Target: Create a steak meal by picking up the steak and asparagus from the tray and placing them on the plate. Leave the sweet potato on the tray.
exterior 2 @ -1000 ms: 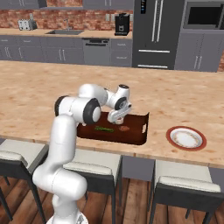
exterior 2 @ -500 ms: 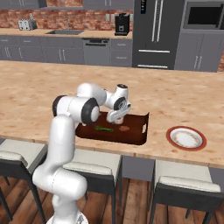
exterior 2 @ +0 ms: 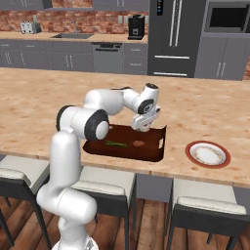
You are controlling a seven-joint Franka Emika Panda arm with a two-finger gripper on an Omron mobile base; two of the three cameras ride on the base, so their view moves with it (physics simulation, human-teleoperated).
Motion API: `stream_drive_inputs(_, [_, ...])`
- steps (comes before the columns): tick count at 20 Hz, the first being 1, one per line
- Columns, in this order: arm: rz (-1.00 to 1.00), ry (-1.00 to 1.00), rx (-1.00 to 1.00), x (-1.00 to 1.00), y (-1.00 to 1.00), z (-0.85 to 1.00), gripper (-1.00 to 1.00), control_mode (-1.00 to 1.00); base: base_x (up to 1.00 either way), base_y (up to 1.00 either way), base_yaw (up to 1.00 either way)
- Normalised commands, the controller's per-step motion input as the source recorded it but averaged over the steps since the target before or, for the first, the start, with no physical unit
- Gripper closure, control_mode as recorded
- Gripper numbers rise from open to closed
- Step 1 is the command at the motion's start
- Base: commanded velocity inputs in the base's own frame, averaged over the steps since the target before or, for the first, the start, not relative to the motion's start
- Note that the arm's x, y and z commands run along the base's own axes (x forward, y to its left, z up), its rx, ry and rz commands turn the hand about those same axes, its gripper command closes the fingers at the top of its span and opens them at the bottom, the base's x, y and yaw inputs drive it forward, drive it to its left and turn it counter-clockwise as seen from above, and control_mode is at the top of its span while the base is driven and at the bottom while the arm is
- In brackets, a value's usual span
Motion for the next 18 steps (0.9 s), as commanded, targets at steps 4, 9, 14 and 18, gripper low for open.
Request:
stream_drive_inputs(4, [-0.10, 0.00, 0.00, -0.80, -0.83, 0.23, 1.00, -1.00, 0.00, 0.00, 0.00])
stream_drive_inputs(9, [-0.16, 0.04, 0.00, -0.55, -0.78, 0.14, 1.00, -1.00, 0.00, 0.00, 0.00])
stream_drive_inputs(14, [-0.17, 0.08, 0.00, -0.17, -0.78, 0.00, 1.00, -1.00, 0.00, 0.00, 0.00])
stream_drive_inputs(18, [-0.16, 0.08, 0.00, -0.01, -0.77, 0.00, 1.00, -1.00, 0.00, 0.00, 0.00])
